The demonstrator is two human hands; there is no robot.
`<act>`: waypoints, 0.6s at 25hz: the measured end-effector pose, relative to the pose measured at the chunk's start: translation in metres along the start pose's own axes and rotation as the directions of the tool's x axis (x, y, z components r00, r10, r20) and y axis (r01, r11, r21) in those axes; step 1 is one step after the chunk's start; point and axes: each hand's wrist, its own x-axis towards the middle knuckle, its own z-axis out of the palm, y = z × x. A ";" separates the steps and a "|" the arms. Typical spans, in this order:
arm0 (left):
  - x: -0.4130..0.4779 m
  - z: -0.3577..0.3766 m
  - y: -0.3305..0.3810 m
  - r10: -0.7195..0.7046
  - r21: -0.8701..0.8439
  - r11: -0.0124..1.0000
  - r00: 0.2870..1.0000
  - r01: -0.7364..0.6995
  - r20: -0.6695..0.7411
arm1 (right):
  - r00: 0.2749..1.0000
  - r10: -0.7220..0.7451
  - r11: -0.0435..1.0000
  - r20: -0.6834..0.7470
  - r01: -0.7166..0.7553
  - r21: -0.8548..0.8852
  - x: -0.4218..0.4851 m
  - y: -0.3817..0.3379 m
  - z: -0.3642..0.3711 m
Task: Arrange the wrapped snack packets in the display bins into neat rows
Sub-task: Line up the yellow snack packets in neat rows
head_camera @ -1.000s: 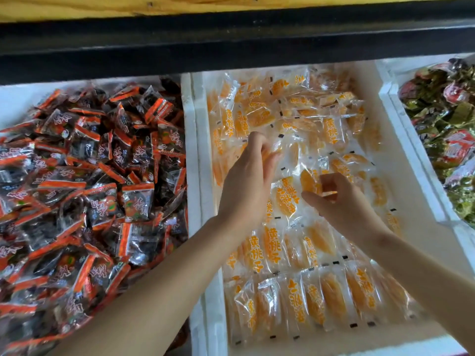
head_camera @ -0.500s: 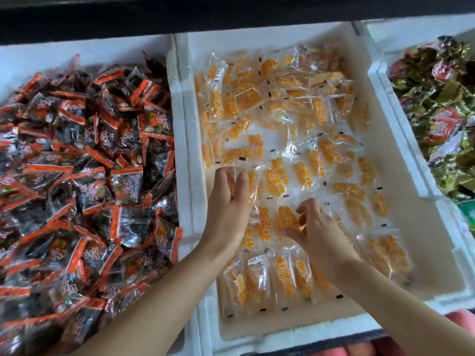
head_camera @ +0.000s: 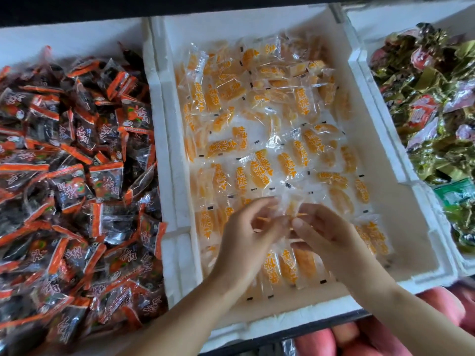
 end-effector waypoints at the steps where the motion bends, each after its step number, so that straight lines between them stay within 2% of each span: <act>1: -0.002 0.006 -0.002 0.021 0.041 0.999 0.999 -0.022 0.036 | 0.998 0.060 0.997 0.016 -0.061 0.051 -0.002 0.001 -0.007; 5: -0.001 0.019 0.002 0.041 0.142 0.988 0.994 -0.055 0.101 | 0.982 0.157 0.978 0.103 -0.169 0.121 -0.001 -0.002 -0.025; 7: 0.005 0.019 0.000 0.103 0.272 0.953 0.986 -0.137 0.134 | 0.990 0.140 0.989 0.001 -0.140 0.041 0.011 -0.003 -0.031; 8: 0.010 0.017 -0.003 0.144 0.420 0.885 0.977 -0.199 0.159 | 0.991 0.105 0.992 -0.085 -0.111 -0.061 0.020 -0.001 -0.035; 10: 0.021 0.011 -0.015 0.166 0.702 0.646 0.953 -0.300 0.254 | 0.975 0.016 0.956 -0.222 -0.080 -0.283 0.043 0.006 -0.042; 11: 0.025 0.009 -0.021 0.125 0.784 0.536 0.948 -0.312 0.292 | 0.969 -0.025 0.920 -0.244 -0.073 -0.385 0.054 0.009 -0.042; 12: 0.028 0.008 -0.026 0.089 0.826 0.468 0.946 -0.316 0.311 | 0.970 -0.060 0.876 -0.234 -0.062 -0.478 0.064 0.013 -0.042; 13: 0.030 0.009 -0.031 0.080 0.840 0.439 0.945 -0.319 0.316 | 0.977 -0.082 0.828 -0.198 -0.044 -0.559 0.072 0.018 -0.040; 15: 0.032 0.010 -0.037 0.150 0.824 0.452 0.940 -0.342 0.308 | 0.991 -0.089 0.751 -0.104 -0.002 -0.660 0.082 0.026 -0.036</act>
